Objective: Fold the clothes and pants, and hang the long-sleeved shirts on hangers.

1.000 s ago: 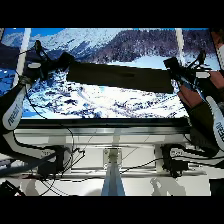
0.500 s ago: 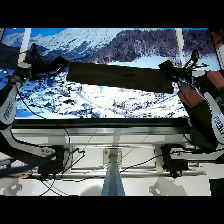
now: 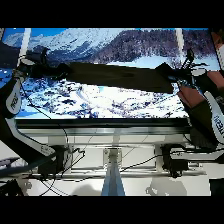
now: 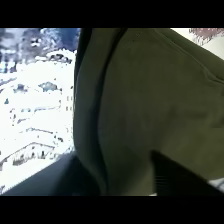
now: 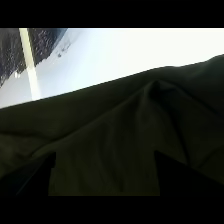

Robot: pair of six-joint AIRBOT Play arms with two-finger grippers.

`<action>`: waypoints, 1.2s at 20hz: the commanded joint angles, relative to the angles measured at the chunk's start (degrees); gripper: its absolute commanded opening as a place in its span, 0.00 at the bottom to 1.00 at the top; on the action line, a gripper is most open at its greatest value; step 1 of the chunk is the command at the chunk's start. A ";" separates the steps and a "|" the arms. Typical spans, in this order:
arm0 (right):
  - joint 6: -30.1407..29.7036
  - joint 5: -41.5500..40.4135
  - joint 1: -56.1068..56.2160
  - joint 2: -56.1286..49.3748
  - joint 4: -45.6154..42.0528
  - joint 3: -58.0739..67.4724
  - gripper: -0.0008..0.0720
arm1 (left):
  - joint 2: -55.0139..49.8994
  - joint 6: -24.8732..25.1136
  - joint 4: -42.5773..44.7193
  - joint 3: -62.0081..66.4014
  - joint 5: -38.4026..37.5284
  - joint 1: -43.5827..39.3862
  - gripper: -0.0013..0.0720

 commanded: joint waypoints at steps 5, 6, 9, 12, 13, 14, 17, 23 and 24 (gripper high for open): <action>-3.54 4.66 7.80 -0.02 -2.16 7.30 0.43 | 2.03 3.37 0.63 2.01 3.54 -3.34 0.03; -3.54 4.59 10.03 -0.04 -2.89 8.11 0.32 | 4.52 3.32 5.01 2.01 3.02 -3.34 0.03; -2.38 -1.16 17.99 -0.07 -6.12 9.27 0.03 | 14.12 2.03 18.49 2.01 -3.78 -3.37 0.03; 5.81 -8.09 26.14 -2.16 -7.67 9.79 0.03 | 24.76 2.12 24.20 1.99 -14.14 -3.34 0.03; 7.85 -7.98 28.79 -4.04 -7.69 10.78 0.03 | 27.82 2.10 24.28 1.99 -15.96 -3.28 0.03; 9.27 -7.39 31.34 -6.03 -7.67 12.02 0.02 | 30.95 2.08 24.28 1.99 -17.20 -3.28 0.03; 13.40 -4.52 40.06 -12.98 -7.58 18.45 0.03 | 38.34 2.05 21.20 1.97 -18.84 -3.37 0.03; 20.00 -3.82 56.48 -26.14 -7.58 38.62 0.03 | 41.48 2.08 15.17 1.92 -18.80 -3.37 0.03; 20.17 -4.31 58.18 -27.71 -7.61 41.13 0.03 | 41.29 2.08 14.16 1.92 -18.71 -3.37 0.03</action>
